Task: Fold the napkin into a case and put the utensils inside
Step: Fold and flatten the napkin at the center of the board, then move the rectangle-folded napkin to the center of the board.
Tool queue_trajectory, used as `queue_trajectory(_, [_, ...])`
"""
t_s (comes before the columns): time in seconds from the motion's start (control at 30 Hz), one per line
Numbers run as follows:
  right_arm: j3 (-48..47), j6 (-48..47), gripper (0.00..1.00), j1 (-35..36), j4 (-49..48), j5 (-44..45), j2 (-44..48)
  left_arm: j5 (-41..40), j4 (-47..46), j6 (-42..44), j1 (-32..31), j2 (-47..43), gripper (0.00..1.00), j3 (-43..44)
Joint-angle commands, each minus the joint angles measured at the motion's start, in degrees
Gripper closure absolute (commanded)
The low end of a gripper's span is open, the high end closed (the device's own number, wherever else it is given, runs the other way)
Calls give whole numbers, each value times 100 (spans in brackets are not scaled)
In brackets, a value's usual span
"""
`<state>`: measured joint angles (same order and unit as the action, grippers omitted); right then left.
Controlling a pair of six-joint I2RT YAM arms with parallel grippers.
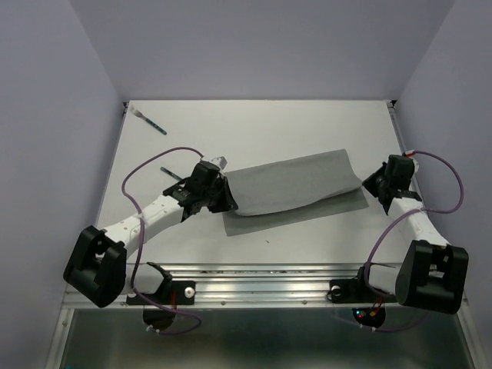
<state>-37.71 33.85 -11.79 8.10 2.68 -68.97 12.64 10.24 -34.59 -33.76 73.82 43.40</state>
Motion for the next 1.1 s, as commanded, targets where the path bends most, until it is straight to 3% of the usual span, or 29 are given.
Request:
queue_trajectory(0.0, [53,-133,99,-42,-10,-48,217,36,163,23,-8,-324,100,81])
queue_trajectory(0.47, [344,-115,99,-42,-10,-180,217,195,-92,-101,-8,-351,100,-543])
queue_trajectory(0.53, [317,-106,95,-42,-10,-180,191,186,-92,-171,-8,-255,97,-569])
queue_trajectory(0.6, [282,-106,66,-42,-1,-189,182,203,-23,-197,-8,-115,85,-526])
queue_trajectory(0.63, [265,-106,53,-42,-1,-189,182,212,-5,-197,-8,-88,62,-508])
queue_trajectory(0.67, [247,-106,40,-42,-1,-171,182,212,13,-189,-8,-61,47,-490])
queue_trajectory(0.73, [168,-124,33,-42,34,-119,191,125,101,-145,-8,-105,27,-359])
queue_trajectory(0.77, [133,-133,30,-42,51,-92,200,72,145,-119,-8,-148,26,-219])
queue_trajectory(0.93, [-130,-247,35,-42,174,-74,130,-192,303,-48,1,-70,30,230])
queue_trajectory(1.07, [-507,-308,48,-42,253,-197,-274,-332,102,-57,-8,413,39,432])
